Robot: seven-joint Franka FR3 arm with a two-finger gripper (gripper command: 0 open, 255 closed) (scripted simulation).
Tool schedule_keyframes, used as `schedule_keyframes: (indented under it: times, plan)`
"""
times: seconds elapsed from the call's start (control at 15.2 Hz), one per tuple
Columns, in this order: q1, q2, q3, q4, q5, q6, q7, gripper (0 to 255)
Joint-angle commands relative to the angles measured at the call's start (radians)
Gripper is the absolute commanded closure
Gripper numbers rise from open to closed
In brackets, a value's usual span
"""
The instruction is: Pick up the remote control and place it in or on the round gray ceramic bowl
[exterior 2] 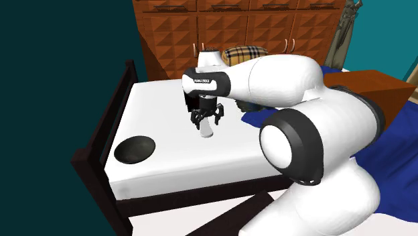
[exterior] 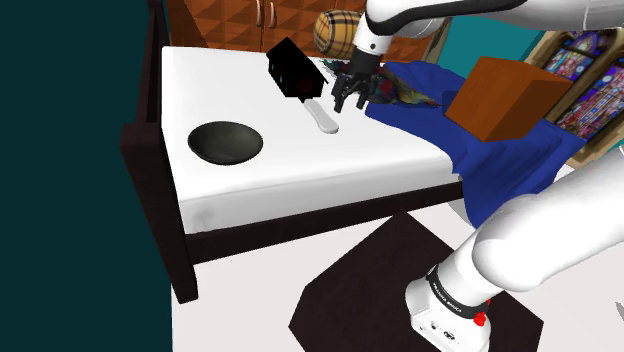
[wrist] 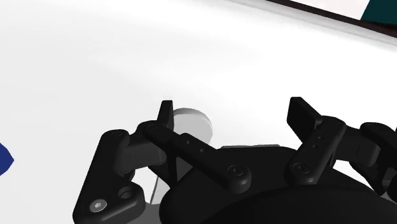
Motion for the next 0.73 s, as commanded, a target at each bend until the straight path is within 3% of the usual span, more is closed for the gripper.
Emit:
schedule_keyframes:
  times: [0.0,0.66]
  plan:
    - [-0.005,0.080,-0.005,0.057,0.001,0.024,0.013,0]
    - [-0.038,0.469,-0.036,0.421,0.020,0.047,0.064,0]
